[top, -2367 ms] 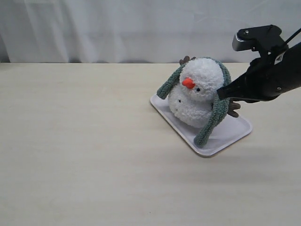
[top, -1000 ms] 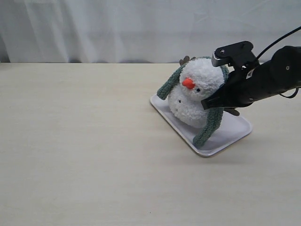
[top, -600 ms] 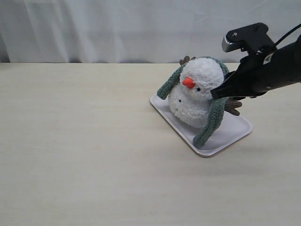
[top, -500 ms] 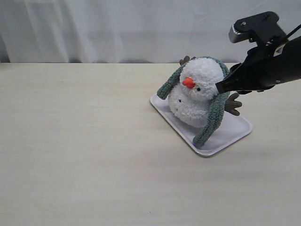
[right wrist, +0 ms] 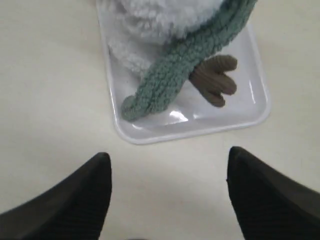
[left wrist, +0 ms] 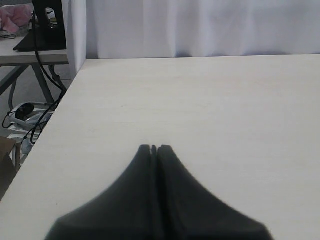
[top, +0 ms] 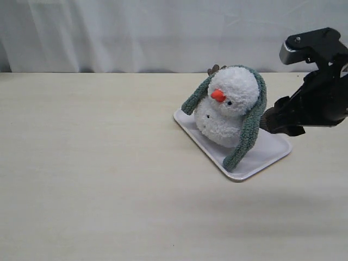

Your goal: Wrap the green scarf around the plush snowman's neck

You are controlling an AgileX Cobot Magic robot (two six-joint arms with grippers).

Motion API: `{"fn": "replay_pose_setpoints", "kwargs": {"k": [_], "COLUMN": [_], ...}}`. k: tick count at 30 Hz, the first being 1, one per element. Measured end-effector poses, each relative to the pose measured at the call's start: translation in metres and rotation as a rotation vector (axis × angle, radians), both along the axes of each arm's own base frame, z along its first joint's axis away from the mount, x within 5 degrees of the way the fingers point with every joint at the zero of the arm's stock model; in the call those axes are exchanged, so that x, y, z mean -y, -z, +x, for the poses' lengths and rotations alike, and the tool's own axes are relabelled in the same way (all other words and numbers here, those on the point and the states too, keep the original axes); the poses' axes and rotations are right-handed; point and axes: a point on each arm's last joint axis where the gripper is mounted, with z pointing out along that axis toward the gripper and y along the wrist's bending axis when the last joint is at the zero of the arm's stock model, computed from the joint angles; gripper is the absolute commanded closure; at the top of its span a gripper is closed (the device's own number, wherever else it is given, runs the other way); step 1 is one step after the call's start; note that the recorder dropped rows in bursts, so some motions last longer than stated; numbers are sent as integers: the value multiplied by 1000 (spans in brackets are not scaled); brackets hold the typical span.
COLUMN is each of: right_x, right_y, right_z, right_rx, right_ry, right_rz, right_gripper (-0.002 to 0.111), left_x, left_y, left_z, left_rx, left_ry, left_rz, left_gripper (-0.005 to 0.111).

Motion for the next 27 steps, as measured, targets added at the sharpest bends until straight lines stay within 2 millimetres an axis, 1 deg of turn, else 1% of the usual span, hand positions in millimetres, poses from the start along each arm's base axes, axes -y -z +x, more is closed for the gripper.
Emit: {"fn": "replay_pose_setpoints", "kwargs": {"k": [4, 9, 12, 15, 19, 27], "right_x": [4, 30, 46, 54, 60, 59], "right_y": [18, 49, 70, 90, 112, 149], "right_z": [-6, -1, 0, 3, 13, 37], "right_rx": [-65, -175, -226, -237, -224, -153], "right_ry": [57, 310, 419, 490, 572, 708], "right_rz": [-14, -9, 33, 79, 149, 272], "right_gripper": [45, 45, 46, 50, 50, 51], "left_x": [0, 0, 0, 0, 0, 0], "left_y": [0, 0, 0, 0, 0, 0], "left_z": [0, 0, 0, 0, 0, 0], "left_rx": [0, 0, 0, 0, 0, 0], "left_ry": [0, 0, 0, 0, 0, 0], "left_rz": [0, 0, 0, 0, 0, 0], "left_gripper": [107, 107, 107, 107, 107, 107]}}
